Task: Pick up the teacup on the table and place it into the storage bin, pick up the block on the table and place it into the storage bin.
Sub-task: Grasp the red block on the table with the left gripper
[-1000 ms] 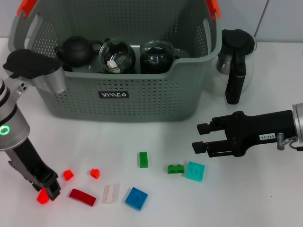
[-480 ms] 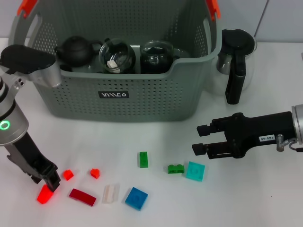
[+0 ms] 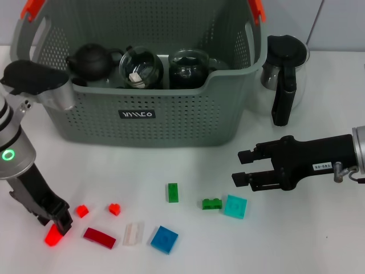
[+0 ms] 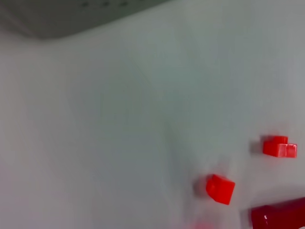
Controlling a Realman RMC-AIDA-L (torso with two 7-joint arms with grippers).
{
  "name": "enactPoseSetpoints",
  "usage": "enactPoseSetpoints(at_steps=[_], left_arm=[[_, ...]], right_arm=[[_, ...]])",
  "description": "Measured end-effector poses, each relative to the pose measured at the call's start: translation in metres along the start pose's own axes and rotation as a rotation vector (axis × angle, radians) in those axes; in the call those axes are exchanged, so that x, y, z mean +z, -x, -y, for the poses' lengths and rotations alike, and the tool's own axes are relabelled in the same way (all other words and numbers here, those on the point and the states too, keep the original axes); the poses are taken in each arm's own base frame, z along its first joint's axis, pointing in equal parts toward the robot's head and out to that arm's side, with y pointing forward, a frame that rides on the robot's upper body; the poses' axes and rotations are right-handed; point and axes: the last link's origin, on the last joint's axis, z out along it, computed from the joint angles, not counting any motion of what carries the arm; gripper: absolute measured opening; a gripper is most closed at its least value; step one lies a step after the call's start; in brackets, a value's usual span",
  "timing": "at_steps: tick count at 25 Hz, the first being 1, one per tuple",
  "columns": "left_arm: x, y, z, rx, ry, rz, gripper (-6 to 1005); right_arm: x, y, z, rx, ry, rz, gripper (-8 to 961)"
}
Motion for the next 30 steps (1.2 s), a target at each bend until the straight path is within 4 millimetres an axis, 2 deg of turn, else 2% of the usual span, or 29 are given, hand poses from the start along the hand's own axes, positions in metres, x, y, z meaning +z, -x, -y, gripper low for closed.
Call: enactPoseSetpoints(at_steps=[30], left_arm=[[0.014,-0.005,0.004,0.021,-0.026,0.038,436]], right_arm=[[0.0,0.0,0.002,-0.001,-0.011,-0.004,644]])
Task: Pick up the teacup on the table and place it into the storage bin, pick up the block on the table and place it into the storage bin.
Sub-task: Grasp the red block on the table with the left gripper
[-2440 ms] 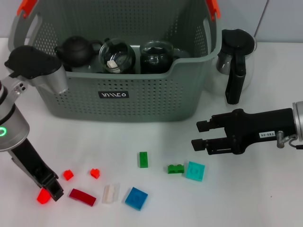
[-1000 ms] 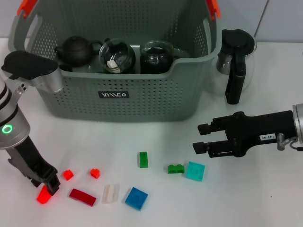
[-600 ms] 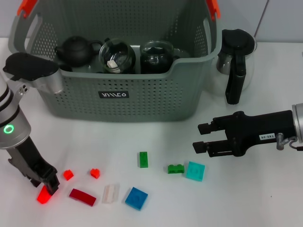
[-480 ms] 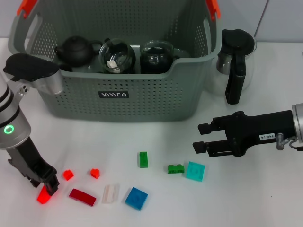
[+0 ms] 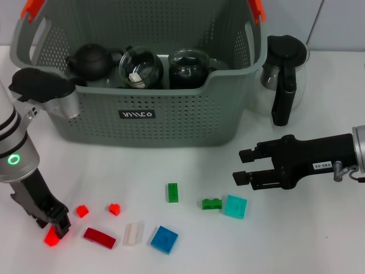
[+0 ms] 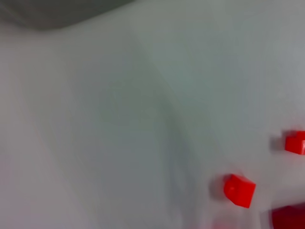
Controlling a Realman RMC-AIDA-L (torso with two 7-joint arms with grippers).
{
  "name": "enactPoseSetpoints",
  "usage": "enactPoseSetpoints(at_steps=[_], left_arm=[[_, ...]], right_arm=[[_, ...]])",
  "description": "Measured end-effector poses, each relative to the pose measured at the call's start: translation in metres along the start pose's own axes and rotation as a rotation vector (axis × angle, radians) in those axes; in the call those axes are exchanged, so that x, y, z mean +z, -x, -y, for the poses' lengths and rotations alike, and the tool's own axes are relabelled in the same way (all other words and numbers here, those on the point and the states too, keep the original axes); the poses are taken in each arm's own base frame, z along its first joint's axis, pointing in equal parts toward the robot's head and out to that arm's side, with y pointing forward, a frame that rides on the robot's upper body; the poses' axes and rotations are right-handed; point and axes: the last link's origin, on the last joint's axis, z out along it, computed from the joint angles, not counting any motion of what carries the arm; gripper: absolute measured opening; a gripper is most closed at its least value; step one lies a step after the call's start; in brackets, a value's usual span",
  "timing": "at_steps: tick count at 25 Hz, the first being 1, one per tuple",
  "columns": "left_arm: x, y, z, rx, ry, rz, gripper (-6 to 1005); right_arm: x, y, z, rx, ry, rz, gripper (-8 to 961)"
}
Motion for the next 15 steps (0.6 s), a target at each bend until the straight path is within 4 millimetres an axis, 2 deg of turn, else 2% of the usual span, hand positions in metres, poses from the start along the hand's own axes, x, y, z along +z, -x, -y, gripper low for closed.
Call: enactPoseSetpoints(at_steps=[15], left_arm=[[-0.0017,-0.0013,-0.0023,-0.004,-0.004,0.013,414]], right_arm=[[-0.0002,0.0006,0.0003,-0.002,0.0,-0.001,644]])
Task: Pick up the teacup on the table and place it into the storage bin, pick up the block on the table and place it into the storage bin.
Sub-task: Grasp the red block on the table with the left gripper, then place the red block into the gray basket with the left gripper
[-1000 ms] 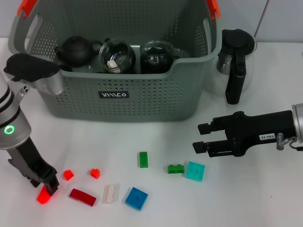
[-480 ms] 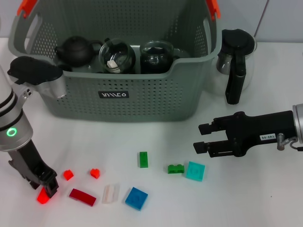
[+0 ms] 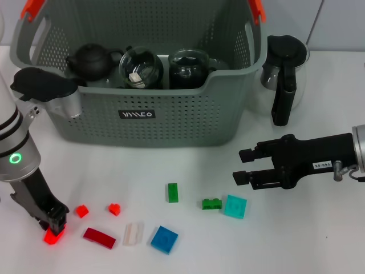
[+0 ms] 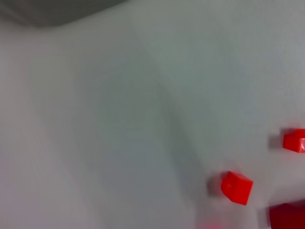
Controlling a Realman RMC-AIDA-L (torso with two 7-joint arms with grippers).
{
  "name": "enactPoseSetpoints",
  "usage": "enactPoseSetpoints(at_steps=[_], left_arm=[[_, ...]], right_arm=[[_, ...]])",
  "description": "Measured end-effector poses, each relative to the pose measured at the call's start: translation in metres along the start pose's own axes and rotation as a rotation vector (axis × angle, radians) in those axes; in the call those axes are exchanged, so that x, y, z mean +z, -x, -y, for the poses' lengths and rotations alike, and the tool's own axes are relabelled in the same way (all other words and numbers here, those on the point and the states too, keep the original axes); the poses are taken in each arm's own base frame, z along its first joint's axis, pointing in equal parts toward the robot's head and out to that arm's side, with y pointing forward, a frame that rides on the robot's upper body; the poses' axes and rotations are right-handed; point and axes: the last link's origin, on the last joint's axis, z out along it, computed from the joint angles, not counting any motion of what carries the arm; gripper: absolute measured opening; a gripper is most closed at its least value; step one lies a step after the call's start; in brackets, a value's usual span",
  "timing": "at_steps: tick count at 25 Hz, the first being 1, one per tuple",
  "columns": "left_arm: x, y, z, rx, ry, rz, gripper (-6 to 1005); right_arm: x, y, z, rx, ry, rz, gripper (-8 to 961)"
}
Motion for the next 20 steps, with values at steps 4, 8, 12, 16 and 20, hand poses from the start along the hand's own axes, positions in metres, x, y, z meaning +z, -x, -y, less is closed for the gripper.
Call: enactPoseSetpoints(at_steps=[4,8,12,16,20], left_arm=[[0.0,0.0,-0.001,0.002,0.0,0.003,222],[-0.001,0.0,-0.001,0.003,0.001,0.008,198],[-0.005,0.001,-0.003,0.01,0.002,0.01,198],[-0.022,0.004,-0.008,0.026,0.003,-0.023,206],[-0.047,0.008,-0.009,0.049,0.036,-0.091,214]], right_arm=[[0.0,0.0,0.0,0.001,0.0,0.0,644],[0.0,0.001,0.0,-0.001,0.0,0.0,643],[0.0,0.001,0.0,-0.002,0.001,0.0,643],[0.0,0.0,0.0,0.0,0.002,0.001,643],[0.001,0.0,-0.001,0.002,0.002,0.001,643]])
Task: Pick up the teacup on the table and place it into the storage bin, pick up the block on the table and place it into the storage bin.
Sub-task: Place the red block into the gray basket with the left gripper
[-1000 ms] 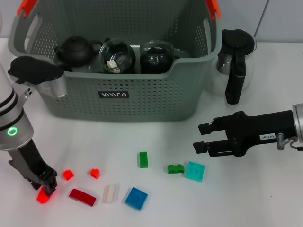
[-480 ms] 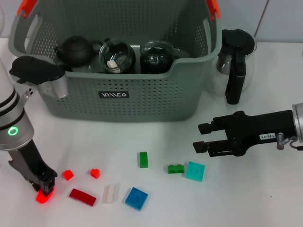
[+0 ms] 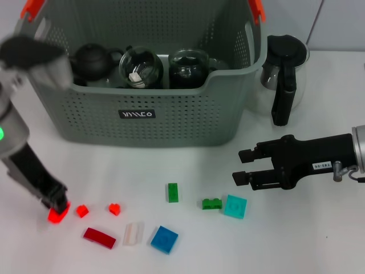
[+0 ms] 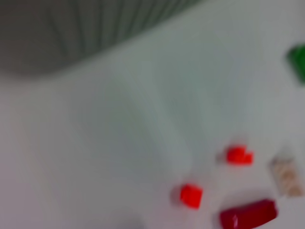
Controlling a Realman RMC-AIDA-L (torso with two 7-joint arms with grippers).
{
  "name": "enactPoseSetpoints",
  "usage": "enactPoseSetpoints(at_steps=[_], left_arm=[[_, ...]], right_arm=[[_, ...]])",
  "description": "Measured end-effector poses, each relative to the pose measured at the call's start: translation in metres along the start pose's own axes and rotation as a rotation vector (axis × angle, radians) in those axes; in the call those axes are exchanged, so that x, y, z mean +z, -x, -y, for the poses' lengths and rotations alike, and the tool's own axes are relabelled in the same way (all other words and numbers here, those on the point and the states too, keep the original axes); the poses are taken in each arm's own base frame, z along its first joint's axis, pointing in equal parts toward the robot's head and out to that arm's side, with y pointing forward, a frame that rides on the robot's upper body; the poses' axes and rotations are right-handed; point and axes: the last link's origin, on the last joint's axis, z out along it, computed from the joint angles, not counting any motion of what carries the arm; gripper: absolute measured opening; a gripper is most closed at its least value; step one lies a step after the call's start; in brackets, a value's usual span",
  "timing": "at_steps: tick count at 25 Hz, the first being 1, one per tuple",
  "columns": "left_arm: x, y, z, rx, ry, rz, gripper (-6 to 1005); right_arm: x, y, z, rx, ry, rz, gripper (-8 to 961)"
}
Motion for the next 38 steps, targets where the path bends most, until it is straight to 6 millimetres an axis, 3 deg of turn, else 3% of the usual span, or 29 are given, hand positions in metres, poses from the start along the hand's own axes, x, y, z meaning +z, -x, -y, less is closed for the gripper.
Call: enactPoseSetpoints(at_steps=[4,9,15,18,22,29,38], left_arm=[[-0.035,-0.002,0.007,0.036,0.04,-0.164,222],[-0.064,-0.002,0.016,0.093,0.157,-0.359,232],[-0.089,-0.009,0.03,0.154,0.389,-0.646,244],[-0.096,-0.024,0.041,0.145,0.509,-0.8,250],[-0.095,-0.057,0.042,0.133,0.434,-0.87,258],[-0.086,-0.119,0.024,0.192,0.132,-0.798,272],[-0.044,-0.165,0.025,0.194,-0.207,-0.674,290]], right_arm=[[-0.001,0.0,0.001,0.002,-0.004,0.004,643],[-0.001,0.002,0.001,0.006,-0.008,0.007,643],[0.0,0.005,0.003,-0.007,-0.011,0.007,643],[0.0,0.007,0.003,-0.014,-0.013,0.006,643],[0.001,0.009,0.003,-0.018,-0.008,0.009,643],[0.001,0.013,0.003,-0.022,-0.004,0.011,642],[0.003,0.017,0.004,-0.035,-0.011,0.015,642]])
